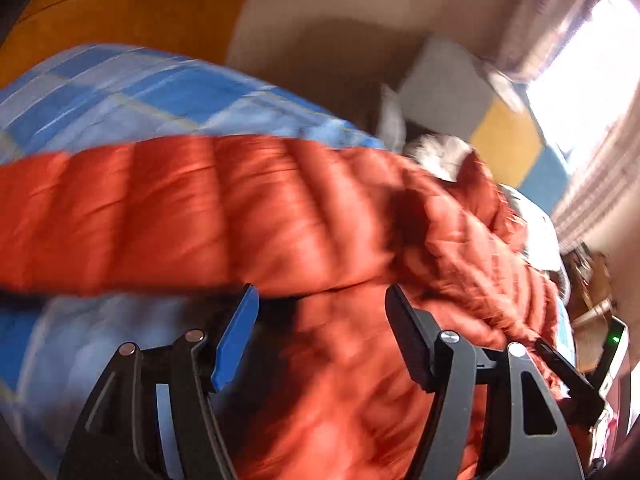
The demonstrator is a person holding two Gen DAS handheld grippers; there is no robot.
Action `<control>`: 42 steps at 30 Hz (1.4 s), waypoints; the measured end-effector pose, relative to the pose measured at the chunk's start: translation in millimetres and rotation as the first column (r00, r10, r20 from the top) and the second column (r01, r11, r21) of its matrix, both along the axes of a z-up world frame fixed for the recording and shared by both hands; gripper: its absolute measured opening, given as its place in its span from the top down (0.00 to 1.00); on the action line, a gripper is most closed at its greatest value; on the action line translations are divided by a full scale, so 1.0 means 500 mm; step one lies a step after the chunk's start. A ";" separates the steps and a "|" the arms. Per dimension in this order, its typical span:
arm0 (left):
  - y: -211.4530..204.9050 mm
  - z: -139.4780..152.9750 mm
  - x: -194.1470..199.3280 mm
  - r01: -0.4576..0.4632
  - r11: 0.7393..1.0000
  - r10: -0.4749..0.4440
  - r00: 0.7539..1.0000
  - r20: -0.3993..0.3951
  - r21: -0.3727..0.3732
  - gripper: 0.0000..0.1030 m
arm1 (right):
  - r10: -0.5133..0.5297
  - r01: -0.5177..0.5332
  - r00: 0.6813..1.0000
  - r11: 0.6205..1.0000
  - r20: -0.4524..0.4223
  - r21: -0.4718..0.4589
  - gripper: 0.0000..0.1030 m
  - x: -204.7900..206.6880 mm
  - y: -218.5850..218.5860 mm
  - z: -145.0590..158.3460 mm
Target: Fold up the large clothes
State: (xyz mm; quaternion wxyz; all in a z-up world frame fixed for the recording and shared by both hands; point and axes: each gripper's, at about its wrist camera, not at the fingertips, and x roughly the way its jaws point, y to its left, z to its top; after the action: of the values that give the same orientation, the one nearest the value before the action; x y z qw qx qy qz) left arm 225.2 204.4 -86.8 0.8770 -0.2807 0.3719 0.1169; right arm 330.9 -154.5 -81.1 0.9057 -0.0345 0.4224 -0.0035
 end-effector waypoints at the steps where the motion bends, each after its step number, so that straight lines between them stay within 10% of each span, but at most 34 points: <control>1: 0.016 -0.005 -0.021 -0.021 1.000 0.021 1.000 -0.003 -0.003 0.35 | -0.001 0.001 1.000 1.000 0.001 0.000 0.11 -0.005 -0.001 0.001; 7: 0.161 -0.041 -0.166 -0.229 0.973 0.229 0.972 -0.060 0.002 0.33 | -0.036 0.036 0.999 0.999 0.001 -0.023 0.11 -0.021 -0.009 -0.001; 13: 0.298 -0.065 -0.280 -0.445 0.895 0.442 0.892 -0.092 -0.014 0.33 | -0.055 0.055 0.998 0.997 0.007 -0.062 0.11 0.000 -0.013 0.001; 20: 0.402 -0.086 -0.309 -0.532 0.846 0.526 0.843 -0.110 -0.033 0.37 | -0.050 0.047 0.999 0.994 -0.021 -0.101 0.11 0.033 -0.007 -0.019; 26: 0.420 -0.075 -0.271 -0.494 0.870 0.492 0.868 -0.070 -0.011 0.94 | -0.056 0.051 0.998 0.992 -0.036 -0.120 0.11 0.038 0.001 -0.042; 42: 0.207 0.084 0.009 -0.091 0.994 0.084 0.990 0.112 0.063 0.96 | -0.054 0.050 0.998 0.994 -0.043 -0.095 0.10 0.035 -0.004 -0.050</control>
State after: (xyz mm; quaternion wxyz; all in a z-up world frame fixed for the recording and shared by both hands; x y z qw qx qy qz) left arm 229.5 308.1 -45.0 0.8992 -0.2729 0.3063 0.1523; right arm 348.4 -156.4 -106.3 0.8929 -0.0662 0.4430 -0.0464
